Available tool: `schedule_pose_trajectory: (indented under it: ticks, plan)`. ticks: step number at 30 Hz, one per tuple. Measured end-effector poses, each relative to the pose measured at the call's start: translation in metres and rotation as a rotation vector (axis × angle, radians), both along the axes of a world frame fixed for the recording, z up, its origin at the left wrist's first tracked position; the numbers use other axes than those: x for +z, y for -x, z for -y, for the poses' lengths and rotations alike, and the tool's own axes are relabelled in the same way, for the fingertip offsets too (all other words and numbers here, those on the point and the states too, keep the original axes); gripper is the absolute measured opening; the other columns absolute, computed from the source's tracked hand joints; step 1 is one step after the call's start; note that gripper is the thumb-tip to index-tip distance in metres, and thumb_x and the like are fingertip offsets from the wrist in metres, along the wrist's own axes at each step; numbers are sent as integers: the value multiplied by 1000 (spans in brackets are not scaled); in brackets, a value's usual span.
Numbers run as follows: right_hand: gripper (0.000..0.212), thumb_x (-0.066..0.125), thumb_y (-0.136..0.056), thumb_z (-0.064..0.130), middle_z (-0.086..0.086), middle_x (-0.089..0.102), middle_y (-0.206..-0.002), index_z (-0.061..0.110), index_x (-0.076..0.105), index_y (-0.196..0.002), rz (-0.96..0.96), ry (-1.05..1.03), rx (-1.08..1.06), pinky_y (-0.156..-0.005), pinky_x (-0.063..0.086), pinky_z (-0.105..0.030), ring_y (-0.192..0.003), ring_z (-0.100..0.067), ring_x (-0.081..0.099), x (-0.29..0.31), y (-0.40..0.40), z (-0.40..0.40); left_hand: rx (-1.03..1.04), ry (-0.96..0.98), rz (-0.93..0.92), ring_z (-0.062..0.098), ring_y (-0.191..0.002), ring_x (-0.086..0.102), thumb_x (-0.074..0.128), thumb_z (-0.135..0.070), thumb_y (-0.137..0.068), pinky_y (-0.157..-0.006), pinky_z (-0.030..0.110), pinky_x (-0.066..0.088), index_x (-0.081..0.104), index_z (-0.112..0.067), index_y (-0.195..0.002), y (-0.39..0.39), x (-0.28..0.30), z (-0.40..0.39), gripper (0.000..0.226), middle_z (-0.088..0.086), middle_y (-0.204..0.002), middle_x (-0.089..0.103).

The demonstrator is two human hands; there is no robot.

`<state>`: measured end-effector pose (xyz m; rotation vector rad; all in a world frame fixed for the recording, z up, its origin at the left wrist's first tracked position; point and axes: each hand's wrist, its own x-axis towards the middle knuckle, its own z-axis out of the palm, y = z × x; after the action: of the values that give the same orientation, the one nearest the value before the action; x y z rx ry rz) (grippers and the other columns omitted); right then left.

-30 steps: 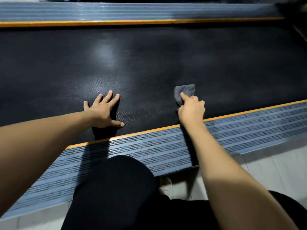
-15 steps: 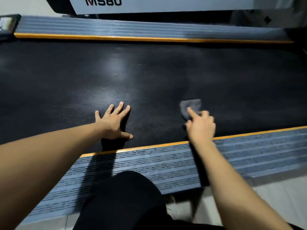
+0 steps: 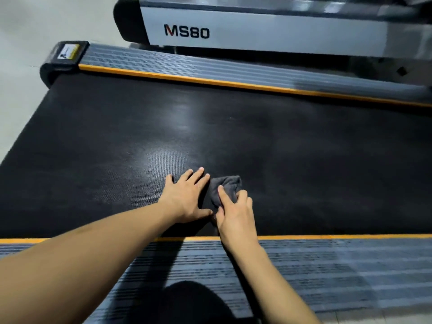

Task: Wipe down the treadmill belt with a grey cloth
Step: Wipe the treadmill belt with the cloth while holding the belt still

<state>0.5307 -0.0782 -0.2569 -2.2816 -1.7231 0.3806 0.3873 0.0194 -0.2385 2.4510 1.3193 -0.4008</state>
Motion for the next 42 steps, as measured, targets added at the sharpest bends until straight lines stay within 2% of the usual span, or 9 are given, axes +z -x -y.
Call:
schedule_pose_trajectory:
  ticks: [4,7,11,19,25,31,33,38,42]
  plan:
    - [55,56,-93,26,-15,43,-125,29,42,-146,56,-43,13,-94,46,-47,-106,-33,44,-4,-2,-49,36,-133,55,27,-155,14,30,-63,-97,-119,49,22,12,-33,-161,30,-11,-14,72,3,-171,5]
    - [54,52,-96,30,-15,40,-133,31,38,-148,87,-30,-19,-100,41,-45,-112,-33,42,-6,-7,-112,71,-203,79,30,-152,24,12,-60,-91,-117,51,25,21,-37,-159,50,-20,-29,73,6,-169,20]
    - [53,50,-98,31,-15,37,-138,31,38,-149,95,-60,-45,-106,36,-44,-119,-34,39,-10,-14,-197,65,-251,122,32,-151,30,20,-59,-95,-122,58,20,28,-35,-159,61,-33,-61,69,7,-166,29]
    - [49,49,-95,29,-17,41,-137,29,43,-144,248,-153,-54,-101,35,-45,-119,-36,42,-22,-46,-332,157,-361,164,29,-151,31,21,-63,-92,-123,54,18,35,-35,-155,65,-52,-159,71,5,-164,34]
    - [49,53,-93,26,-18,37,-145,13,46,-140,29,-191,-348,-109,33,-43,-133,-35,37,-34,-6,-386,475,-434,187,31,-151,31,17,-63,-91,-124,50,18,40,-16,-153,105,-56,-188,81,9,-163,36]
    - [46,50,-94,26,-13,41,-142,21,49,-140,-52,-168,340,-106,39,-42,-127,-35,43,-28,87,-402,402,-343,189,22,-158,11,9,-68,-88,-128,43,4,23,-21,-161,109,-51,-169,88,1,-170,16]
    - [48,50,-95,25,-11,40,-145,25,47,-143,-53,-159,403,-105,41,-44,-128,-34,43,-31,85,-403,348,-365,171,18,-158,6,10,-67,-92,-129,41,3,17,-25,-162,119,-56,-157,82,-1,-171,12]
    - [45,49,-90,18,-16,50,-132,21,56,-135,35,-286,-51,-95,44,-43,-117,-38,51,-37,-7,-379,327,-390,195,17,-158,3,15,-61,-97,-129,41,3,16,-27,-163,124,-61,-149,74,-2,-171,11]
    - [51,48,-94,19,-18,39,-145,19,45,-145,12,-219,-372,-106,37,-46,-130,-38,41,-31,-52,-353,352,-404,210,19,-158,7,18,-58,-97,-128,44,6,20,-24,-162,120,-61,-148,73,0,-170,15]
